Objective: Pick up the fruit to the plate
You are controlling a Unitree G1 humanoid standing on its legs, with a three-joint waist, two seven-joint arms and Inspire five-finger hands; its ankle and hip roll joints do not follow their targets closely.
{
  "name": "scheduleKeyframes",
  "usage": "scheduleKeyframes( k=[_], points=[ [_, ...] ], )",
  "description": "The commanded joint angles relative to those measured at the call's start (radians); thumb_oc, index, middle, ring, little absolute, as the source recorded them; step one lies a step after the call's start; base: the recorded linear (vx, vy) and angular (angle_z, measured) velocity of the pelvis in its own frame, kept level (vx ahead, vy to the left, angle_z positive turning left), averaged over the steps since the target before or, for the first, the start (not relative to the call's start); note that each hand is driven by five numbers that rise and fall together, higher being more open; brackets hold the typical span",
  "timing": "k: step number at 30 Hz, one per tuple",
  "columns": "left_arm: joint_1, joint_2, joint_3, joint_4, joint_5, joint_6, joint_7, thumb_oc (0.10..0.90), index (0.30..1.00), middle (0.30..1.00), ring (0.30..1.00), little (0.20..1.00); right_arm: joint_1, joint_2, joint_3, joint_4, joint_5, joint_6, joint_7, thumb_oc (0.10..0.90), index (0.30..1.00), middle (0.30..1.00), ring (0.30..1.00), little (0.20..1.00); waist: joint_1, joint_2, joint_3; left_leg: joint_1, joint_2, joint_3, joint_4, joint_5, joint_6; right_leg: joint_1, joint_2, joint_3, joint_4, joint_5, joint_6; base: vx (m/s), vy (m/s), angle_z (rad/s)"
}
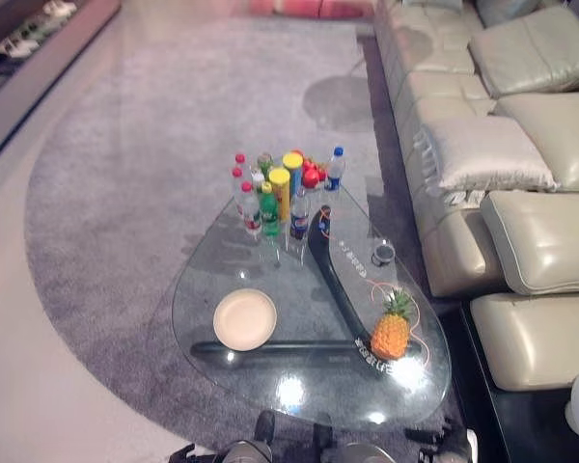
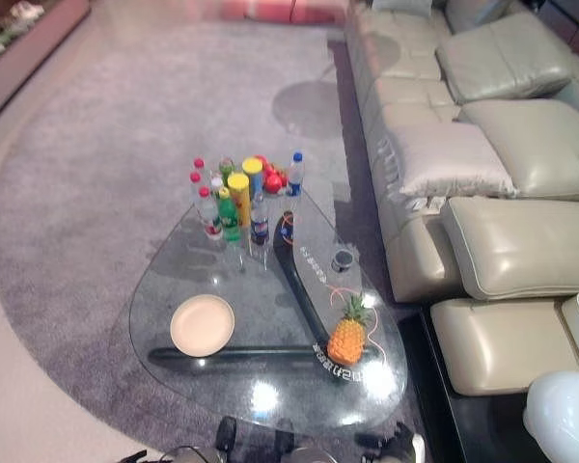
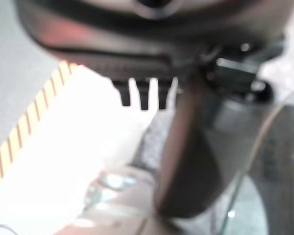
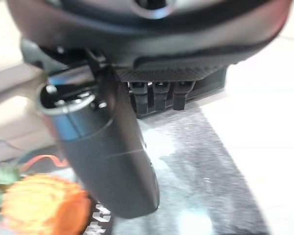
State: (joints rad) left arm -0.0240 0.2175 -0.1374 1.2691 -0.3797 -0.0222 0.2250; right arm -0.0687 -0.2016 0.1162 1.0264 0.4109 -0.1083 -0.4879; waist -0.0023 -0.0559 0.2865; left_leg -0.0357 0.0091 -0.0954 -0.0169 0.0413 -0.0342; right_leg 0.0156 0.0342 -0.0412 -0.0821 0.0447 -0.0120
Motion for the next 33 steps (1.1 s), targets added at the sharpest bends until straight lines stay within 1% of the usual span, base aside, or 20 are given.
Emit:
scheduleKeyframes(
  k=[1, 2, 4, 6, 7, 9, 10, 12, 17, 18, 22, 24, 27, 30, 33],
  points=[
    [0.003, 0.046, -0.005, 0.004, -0.023, -0.003, 0.01, 0.8, 0.9, 0.9, 0.9, 0.9, -0.001, -0.066, 0.004, -0.162, 0.039, -0.036, -0.1, 0.8, 0.9, 0.9, 0.9, 0.9, 0.011, -0.036, 0.013, -0.054, -0.029, 0.043, 0.112, -0.073, 0.042, -0.073, -0.031, 0.042, 0.107, 0.0, 0.043, -0.06, -0.074, 0.0],
    [0.005, 0.052, -0.005, -0.009, -0.023, -0.006, 0.009, 0.8, 0.9, 0.9, 0.9, 0.9, 0.001, -0.069, 0.008, -0.224, 0.041, -0.033, -0.118, 0.8, 0.9, 0.9, 0.9, 0.9, 0.01, -0.041, 0.024, -0.067, -0.031, 0.04, 0.123, -0.074, 0.043, -0.08, -0.028, 0.041, 0.114, -0.001, 0.04, -0.03, -0.05, -0.02],
    [0.008, 0.057, -0.003, -0.019, -0.024, -0.01, 0.007, 0.8, 0.9, 0.9, 0.9, 0.9, 0.005, -0.077, 0.014, -0.293, 0.036, -0.03, -0.14, 0.8, 0.9, 0.9, 0.9, 0.9, 0.008, -0.046, 0.035, -0.078, -0.034, 0.038, 0.136, -0.075, 0.044, -0.086, -0.025, 0.038, 0.121, -0.003, 0.037, -0.01, -0.041, 0.0],
    [0.01, 0.062, 0.003, -0.027, -0.021, -0.011, 0.006, 0.8, 0.9, 0.9, 0.9, 0.9, 0.013, -0.088, 0.017, -0.372, 0.022, -0.044, -0.17, 0.8, 0.9, 0.9, 0.9, 0.9, 0.007, -0.052, 0.047, -0.095, -0.038, 0.033, 0.156, -0.077, 0.043, -0.092, -0.023, 0.035, 0.13, -0.007, 0.032, 0.03, -0.052, 0.01],
    [0.01, 0.064, 0.003, -0.03, -0.02, -0.012, 0.008, 0.8, 0.9, 0.9, 0.9, 0.9, 0.015, -0.09, 0.019, -0.398, 0.022, -0.037, -0.182, 0.8, 0.9, 0.9, 0.9, 0.9, 0.007, -0.054, 0.05, -0.101, -0.04, 0.032, 0.162, -0.078, 0.043, -0.096, -0.023, 0.033, 0.133, -0.008, 0.031, 0.03, -0.069, 0.03],
    [0.007, 0.069, 0.005, -0.035, -0.02, -0.009, 0.009, 0.8, 0.9, 0.9, 0.9, 0.9, 0.016, -0.095, 0.022, -0.442, 0.021, -0.055, -0.199, 0.8, 0.9, 0.9, 0.9, 0.9, 0.006, -0.059, 0.06, -0.115, -0.043, 0.029, 0.175, -0.077, 0.044, -0.106, -0.023, 0.03, 0.143, -0.01, 0.029, 0.01, -0.053, 0.03],
    [0.002, 0.074, 0.007, -0.036, -0.024, -0.009, 0.009, 0.8, 0.9, 0.9, 0.9, 0.9, 0.011, -0.099, 0.026, -0.49, 0.022, -0.051, -0.222, 0.8, 0.9, 0.9, 0.9, 0.9, 0.006, -0.061, 0.07, -0.134, -0.043, 0.028, 0.192, -0.078, 0.044, -0.12, -0.025, 0.025, 0.157, -0.012, 0.027, -0.01, -0.041, 0.02],
    [-0.007, 0.078, 0.003, -0.038, -0.033, -0.008, 0.009, 0.8, 0.9, 0.9, 0.9, 0.9, -0.004, -0.106, 0.026, -0.531, 0.016, -0.065, -0.245, 0.8, 0.9, 0.9, 0.9, 0.9, 0.005, -0.062, 0.085, -0.159, -0.045, 0.027, 0.214, -0.079, 0.044, -0.143, -0.026, 0.019, 0.177, -0.016, 0.024, -0.01, -0.021, 0.02],
    [-0.027, 0.066, -0.016, -0.035, -0.063, -0.034, 0.008, 0.8, 0.9, 0.9, 0.9, 0.9, -0.068, -0.13, 0.013, -0.626, 0.019, -0.091, -0.295, 0.8, 0.9, 0.9, 0.9, 0.9, 0.005, -0.044, 0.134, -0.233, -0.06, 0.016, 0.286, -0.083, 0.045, -0.209, -0.031, 0.01, 0.243, -0.031, 0.012, -0.03, 0.024, 0.0],
    [-0.028, 0.066, -0.017, -0.035, -0.064, -0.035, 0.008, 0.8, 0.9, 0.9, 0.9, 0.9, -0.069, -0.13, 0.013, -0.627, 0.019, -0.092, -0.296, 0.8, 0.9, 0.9, 0.9, 0.9, 0.005, -0.044, 0.135, -0.235, -0.06, 0.016, 0.288, -0.083, 0.045, -0.211, -0.031, 0.01, 0.244, -0.032, 0.012, -0.03, 0.022, 0.0],
    [-0.052, 0.065, -0.037, -0.032, -0.089, -0.044, 0.004, 0.8, 0.9, 0.9, 0.9, 0.9, -0.158, -0.143, 0.017, -0.686, 0.028, -0.087, -0.34, 0.8, 0.9, 0.9, 0.9, 0.9, 0.012, -0.03, 0.17, -0.282, -0.074, 0.012, 0.325, -0.088, 0.049, -0.26, -0.036, 0.009, 0.281, -0.04, 0.006, -0.04, 0.025, 0.01],
    [-0.063, 0.065, -0.041, -0.029, -0.098, -0.046, -0.002, 0.8, 0.9, 0.9, 0.9, 0.9, -0.19, -0.148, 0.019, -0.701, 0.03, -0.083, -0.349, 0.8, 0.9, 0.9, 0.9, 0.9, 0.012, -0.026, 0.181, -0.299, -0.079, 0.011, 0.336, -0.088, 0.049, -0.277, -0.038, 0.01, 0.29, -0.04, 0.004, -0.06, 0.044, 0.0],
    [-0.083, 0.059, -0.054, -0.022, -0.117, -0.051, -0.015, 0.8, 0.9, 0.9, 0.9, 0.9, -0.263, -0.152, 0.022, -0.727, 0.022, -0.061, -0.377, 0.8, 0.9, 0.9, 0.9, 0.9, 0.012, -0.011, 0.204, -0.329, -0.087, 0.013, 0.358, -0.089, 0.049, -0.309, -0.041, 0.017, 0.306, -0.04, 0.001, -0.05, 0.077, 0.01],
    [-0.092, 0.055, -0.06, -0.021, -0.127, -0.058, -0.019, 0.8, 0.9, 0.9, 0.9, 0.9, -0.295, -0.149, 0.028, -0.73, 0.018, -0.049, -0.395, 0.8, 0.9, 0.9, 0.9, 0.9, 0.013, -0.005, 0.214, -0.347, -0.091, 0.017, 0.37, -0.09, 0.05, -0.328, -0.041, 0.02, 0.314, -0.04, -0.002, -0.03, 0.057, 0.01],
    [-0.109, 0.046, -0.077, -0.022, -0.153, -0.062, -0.026, 0.8, 0.9, 0.9, 0.9, 0.9, -0.357, -0.149, 0.036, -0.727, 0.023, -0.031, -0.433, 0.8, 0.9, 0.9, 0.9, 0.9, 0.013, 0.008, 0.233, -0.376, -0.101, 0.023, 0.389, -0.09, 0.052, -0.361, -0.043, 0.025, 0.33, -0.039, -0.006, -0.04, 0.092, 0.01]
  ],
)
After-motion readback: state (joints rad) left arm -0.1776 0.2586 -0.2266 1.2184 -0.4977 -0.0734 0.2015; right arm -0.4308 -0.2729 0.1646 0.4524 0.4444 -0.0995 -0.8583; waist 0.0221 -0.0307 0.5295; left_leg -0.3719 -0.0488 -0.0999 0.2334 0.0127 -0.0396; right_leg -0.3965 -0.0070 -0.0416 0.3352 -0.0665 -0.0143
